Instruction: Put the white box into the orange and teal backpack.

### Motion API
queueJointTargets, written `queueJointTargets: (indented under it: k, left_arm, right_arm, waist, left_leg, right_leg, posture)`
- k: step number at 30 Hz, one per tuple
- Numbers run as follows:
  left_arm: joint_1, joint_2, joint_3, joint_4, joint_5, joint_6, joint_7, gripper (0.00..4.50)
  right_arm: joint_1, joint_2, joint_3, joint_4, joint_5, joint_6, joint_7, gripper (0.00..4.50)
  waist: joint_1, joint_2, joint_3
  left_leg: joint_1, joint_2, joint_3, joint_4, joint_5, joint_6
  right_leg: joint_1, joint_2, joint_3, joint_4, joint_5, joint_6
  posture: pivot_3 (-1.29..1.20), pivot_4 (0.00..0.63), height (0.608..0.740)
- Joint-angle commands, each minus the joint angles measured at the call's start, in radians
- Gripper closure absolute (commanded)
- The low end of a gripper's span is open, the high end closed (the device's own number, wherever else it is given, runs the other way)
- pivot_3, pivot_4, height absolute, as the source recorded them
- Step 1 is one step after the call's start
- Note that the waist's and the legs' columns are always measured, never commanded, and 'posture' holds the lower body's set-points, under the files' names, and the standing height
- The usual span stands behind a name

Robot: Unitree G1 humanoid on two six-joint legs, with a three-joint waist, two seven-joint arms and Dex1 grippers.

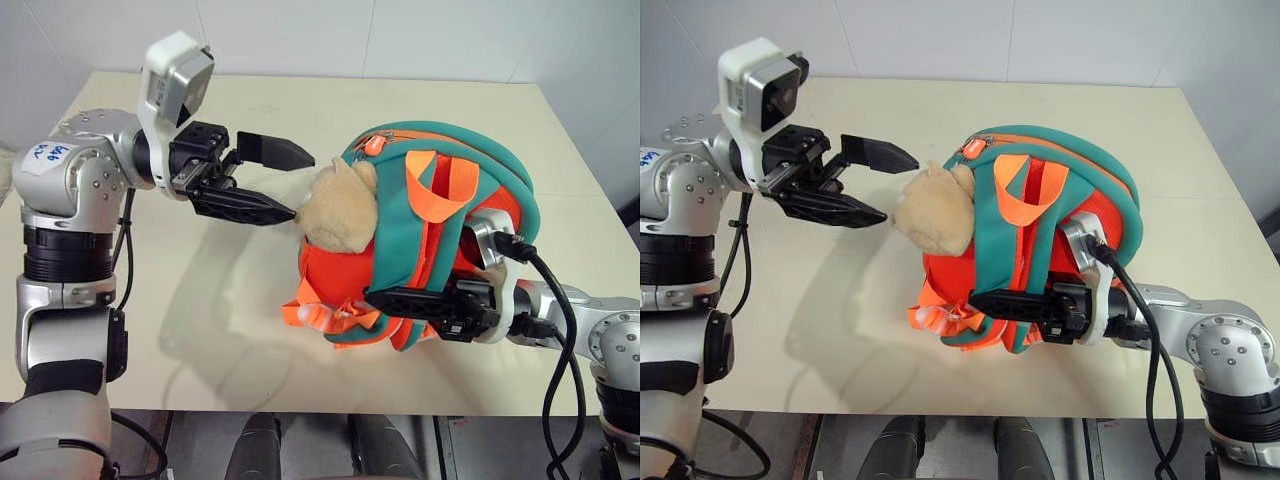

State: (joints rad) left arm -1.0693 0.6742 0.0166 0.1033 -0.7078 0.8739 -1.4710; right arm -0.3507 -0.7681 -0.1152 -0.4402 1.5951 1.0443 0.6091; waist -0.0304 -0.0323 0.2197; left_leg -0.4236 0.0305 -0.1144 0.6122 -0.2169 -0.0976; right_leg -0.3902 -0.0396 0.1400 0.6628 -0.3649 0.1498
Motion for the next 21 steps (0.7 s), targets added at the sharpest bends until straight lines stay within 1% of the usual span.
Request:
queueJointTargets:
  k: [1, 8, 9, 11, 12, 15, 16, 19, 20, 21]
  left_arm:
    - [0.011, -0.019, -0.005, -0.075, -0.029, 0.002, 0.026, 0.01]
    - [0.039, -0.052, -0.076, -0.081, 0.047, -0.105, 0.042, 0.01]
    - [0.046, -0.048, -0.094, -0.075, 0.082, -0.155, 0.035, 0.39]
    - [0.045, -0.062, -0.102, -0.058, 0.122, -0.222, 0.055, 0.81]
    - [0.043, -0.067, -0.101, -0.052, 0.128, -0.231, 0.064, 1.17]
    - [0.030, -0.068, -0.094, -0.038, 0.137, -0.257, 0.062, 1.99]
    - [0.027, -0.061, -0.090, -0.034, 0.139, -0.263, 0.058, 2.33]
    - [0.017, -0.035, -0.072, -0.017, 0.136, -0.268, 0.045, 3.13]
    - [0.013, -0.029, -0.067, -0.010, 0.133, -0.270, 0.042, 3.50]
    - [0.002, -0.023, -0.054, 0.003, 0.128, -0.271, 0.044, 3.73]
  right_arm:
    - [-0.015, 0.010, -0.008, -0.014, 0.007, -0.012, 0.023, 4.37]
    - [-0.018, 0.026, -0.010, -0.015, -0.005, -0.016, 0.021, 4.37]
    - [-0.018, 0.028, -0.010, -0.015, -0.007, -0.017, 0.020, 4.37]
    - [-0.019, 0.033, -0.012, -0.014, -0.011, -0.018, 0.019, 4.37]
    - [-0.019, 0.034, -0.013, -0.014, -0.012, -0.018, 0.020, 4.37]
    - [-0.019, 0.037, -0.013, -0.015, -0.015, -0.018, 0.020, 4.37]
    - [-0.019, 0.037, -0.014, -0.015, -0.016, -0.018, 0.021, 4.37]
    - [-0.019, 0.039, -0.015, -0.015, -0.017, -0.019, 0.021, 4.37]
    - [-0.020, 0.040, -0.014, -0.014, -0.018, -0.018, 0.020, 4.37]
    - [-0.020, 0.041, -0.014, -0.014, -0.019, -0.018, 0.021, 4.37]
  waist:
    - [0.000, 0.000, 0.000]
    - [0.000, 0.000, 0.000]
    - [0.000, 0.000, 0.000]
    - [0.001, 0.000, 0.000]
    - [0.002, 0.000, 0.000]
    - [0.002, 0.000, 0.000]
    - [0.001, 0.000, 0.000]
    - [-0.001, 0.000, 0.000]
    - [-0.001, 0.000, 0.000]
    - [-0.001, 0.000, 0.000]
  left_leg:
    - [0.000, 0.000, 0.000, 0.000, 0.000, 0.000]
    - [0.000, 0.000, 0.000, 0.000, 0.000, 0.000]
    - [0.000, 0.000, 0.000, 0.000, 0.000, 0.000]
    - [0.000, 0.000, 0.000, 0.000, 0.000, 0.000]
    - [0.000, 0.000, 0.000, 0.000, 0.000, 0.000]
    - [0.000, 0.000, 0.000, 0.000, 0.000, 0.000]
    - [0.000, 0.000, 0.000, 0.000, 0.000, 0.000]
    - [0.000, 0.000, 0.000, 0.000, 0.000, 0.000]
    - [0.000, 0.000, 0.000, 0.000, 0.000, 0.000]
    - [0.000, 0.000, 0.000, 0.000, 0.000, 0.000]
  right_leg:
    - [0.000, 0.000, 0.000, 0.000, 0.000, 0.000]
    - [0.000, 0.000, 0.000, 0.000, 0.000, 0.000]
    - [0.000, 0.000, 0.000, 0.000, 0.000, 0.000]
    - [0.000, 0.000, 0.000, -0.001, 0.000, 0.000]
    - [0.000, 0.000, 0.000, -0.001, 0.000, 0.000]
    - [0.000, 0.000, 0.000, -0.001, 0.000, 0.000]
    - [0.000, 0.000, 0.000, -0.001, 0.000, 0.000]
    - [0.000, 0.000, 0.000, -0.001, 0.000, 0.000]
    - [0.000, 0.000, 0.000, -0.001, 0.000, 0.000]
    - [0.000, 0.000, 0.000, -0.001, 0.000, 0.000]
  posture:
    - [0.00, 0.150, 0.740]
    - [0.00, 0.150, 0.740]
    - [0.00, 0.150, 0.740]
    - [0.00, 0.150, 0.740]
    - [0.00, 0.150, 0.740]
    - [0.00, 0.150, 0.740]
    - [0.00, 0.150, 0.740]
    - [0.00, 0.150, 0.740]
    - [0.00, 0.150, 0.740]
    - [0.00, 0.150, 0.740]
